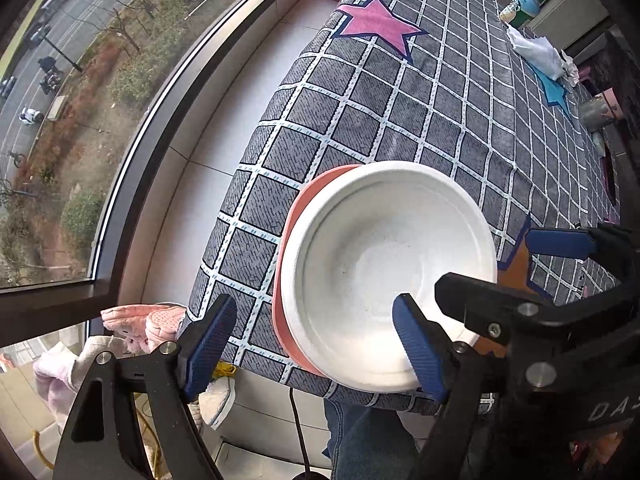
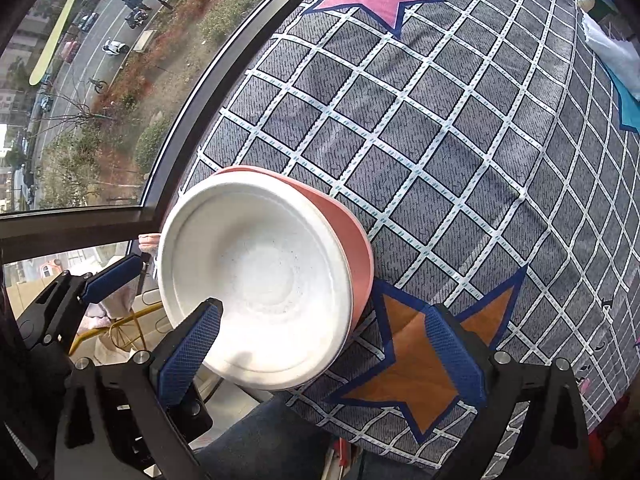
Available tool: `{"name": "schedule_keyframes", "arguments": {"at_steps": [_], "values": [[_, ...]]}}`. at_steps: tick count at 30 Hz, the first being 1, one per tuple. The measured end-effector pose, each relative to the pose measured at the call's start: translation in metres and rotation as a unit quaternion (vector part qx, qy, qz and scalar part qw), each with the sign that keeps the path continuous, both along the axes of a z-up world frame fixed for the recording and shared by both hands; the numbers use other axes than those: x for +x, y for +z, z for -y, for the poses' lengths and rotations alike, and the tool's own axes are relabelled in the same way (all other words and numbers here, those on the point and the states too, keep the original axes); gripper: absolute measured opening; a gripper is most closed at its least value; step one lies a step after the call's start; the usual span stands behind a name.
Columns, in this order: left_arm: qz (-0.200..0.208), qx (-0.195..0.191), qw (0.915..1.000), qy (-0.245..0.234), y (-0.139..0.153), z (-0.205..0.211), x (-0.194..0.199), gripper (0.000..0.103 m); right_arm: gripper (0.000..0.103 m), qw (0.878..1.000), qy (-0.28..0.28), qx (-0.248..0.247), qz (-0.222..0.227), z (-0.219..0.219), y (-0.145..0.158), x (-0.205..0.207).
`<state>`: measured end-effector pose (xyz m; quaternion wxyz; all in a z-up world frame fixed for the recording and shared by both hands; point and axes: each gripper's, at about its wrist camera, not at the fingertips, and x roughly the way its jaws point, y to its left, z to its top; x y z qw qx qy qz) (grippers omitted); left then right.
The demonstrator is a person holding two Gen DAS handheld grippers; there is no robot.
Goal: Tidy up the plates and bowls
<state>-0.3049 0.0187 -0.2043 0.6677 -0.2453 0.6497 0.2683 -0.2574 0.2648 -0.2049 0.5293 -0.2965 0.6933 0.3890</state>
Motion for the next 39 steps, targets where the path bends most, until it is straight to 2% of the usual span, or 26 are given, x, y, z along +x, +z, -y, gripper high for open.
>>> {"name": "schedule_keyframes", "arguments": {"at_steps": [3, 6, 8, 12, 21, 39], "values": [[0.003, 0.013, 0.9998, -0.017, 0.006, 0.004, 0.008, 0.085, 0.102, 1.000, -0.005, -0.001, 0.006, 0.006, 0.004, 0.001], [0.004, 0.032, 0.9989, -0.035, 0.008, 0.009, 0.012, 0.103, 0.102, 1.000, -0.011, -0.007, 0.017, 0.017, 0.002, 0.004], [-0.005, 0.042, 0.9981, -0.045, 0.006, 0.012, 0.016, 0.103, 0.102, 0.999, -0.013, -0.015, 0.035, 0.021, 0.001, 0.002], [-0.015, 0.026, 0.9977, -0.061, -0.002, 0.016, 0.021, 0.103, 0.102, 0.998, -0.017, -0.027, 0.053, 0.028, 0.002, 0.002], [-0.024, 0.026, 0.9968, -0.071, -0.001, 0.024, 0.025, 0.103, 0.102, 0.998, -0.033, -0.028, 0.048, 0.051, 0.024, 0.019], [-0.037, 0.038, 0.9956, -0.078, 0.007, 0.032, 0.023, 0.103, 0.102, 0.998, -0.054, -0.024, 0.036, 0.056, 0.022, 0.016]]}}
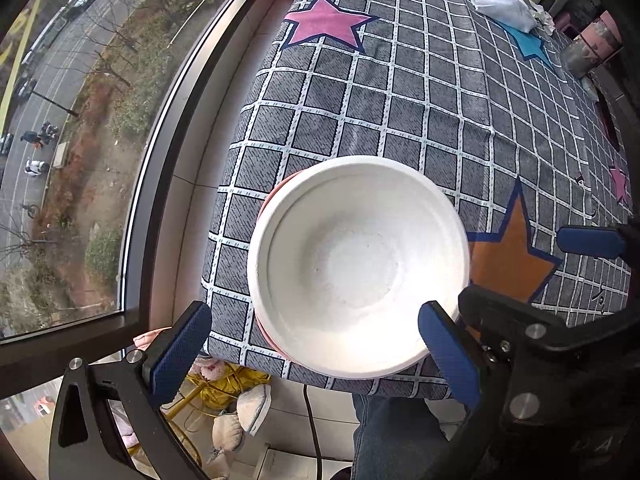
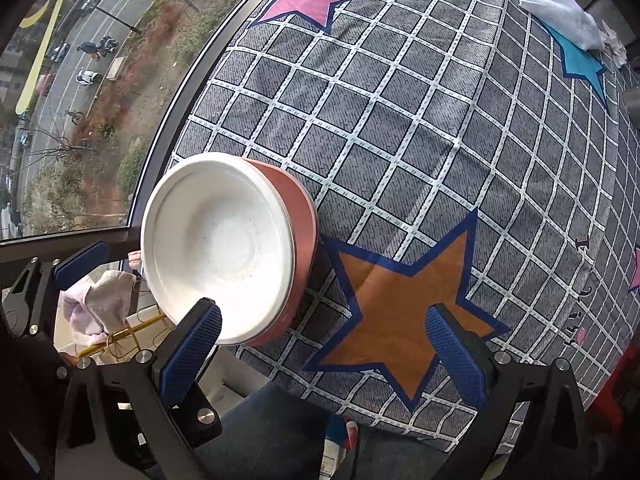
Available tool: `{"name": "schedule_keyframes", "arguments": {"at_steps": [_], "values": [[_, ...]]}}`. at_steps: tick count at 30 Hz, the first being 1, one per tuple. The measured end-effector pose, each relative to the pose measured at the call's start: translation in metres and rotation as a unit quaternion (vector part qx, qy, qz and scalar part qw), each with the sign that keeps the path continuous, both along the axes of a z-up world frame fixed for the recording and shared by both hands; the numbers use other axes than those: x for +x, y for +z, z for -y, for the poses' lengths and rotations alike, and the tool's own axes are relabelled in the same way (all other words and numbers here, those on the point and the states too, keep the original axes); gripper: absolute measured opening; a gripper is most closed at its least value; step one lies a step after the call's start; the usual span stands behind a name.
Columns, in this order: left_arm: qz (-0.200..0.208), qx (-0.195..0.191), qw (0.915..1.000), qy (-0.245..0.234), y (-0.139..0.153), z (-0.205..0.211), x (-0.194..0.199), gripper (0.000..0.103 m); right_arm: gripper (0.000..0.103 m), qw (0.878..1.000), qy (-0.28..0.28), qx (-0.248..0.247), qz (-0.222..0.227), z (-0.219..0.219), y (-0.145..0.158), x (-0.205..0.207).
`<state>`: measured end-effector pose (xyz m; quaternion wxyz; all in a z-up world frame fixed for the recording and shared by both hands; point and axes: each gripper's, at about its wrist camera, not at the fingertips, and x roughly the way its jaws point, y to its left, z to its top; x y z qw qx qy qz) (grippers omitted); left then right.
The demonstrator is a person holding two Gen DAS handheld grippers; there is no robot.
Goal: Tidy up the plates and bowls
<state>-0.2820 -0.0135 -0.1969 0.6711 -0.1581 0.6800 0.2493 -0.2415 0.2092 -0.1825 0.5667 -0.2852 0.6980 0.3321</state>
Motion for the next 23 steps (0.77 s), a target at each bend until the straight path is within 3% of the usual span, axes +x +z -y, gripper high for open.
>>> {"name": "schedule_keyframes", "arguments": {"at_steps": [19, 23], "values": [[-0.023, 0.023, 0.9994, 0.010, 0.004, 0.002, 0.007, 0.103, 0.103, 1.000, 0.012, 0.019, -0.009, 0.003, 0.011, 0.009], [0.000, 0.012, 0.9997, 0.022, 0.007, 0.002, 0.009, 0.103, 0.102, 0.999, -0.003, 0.029, -0.025, 0.012, 0.009, 0.019]]}}
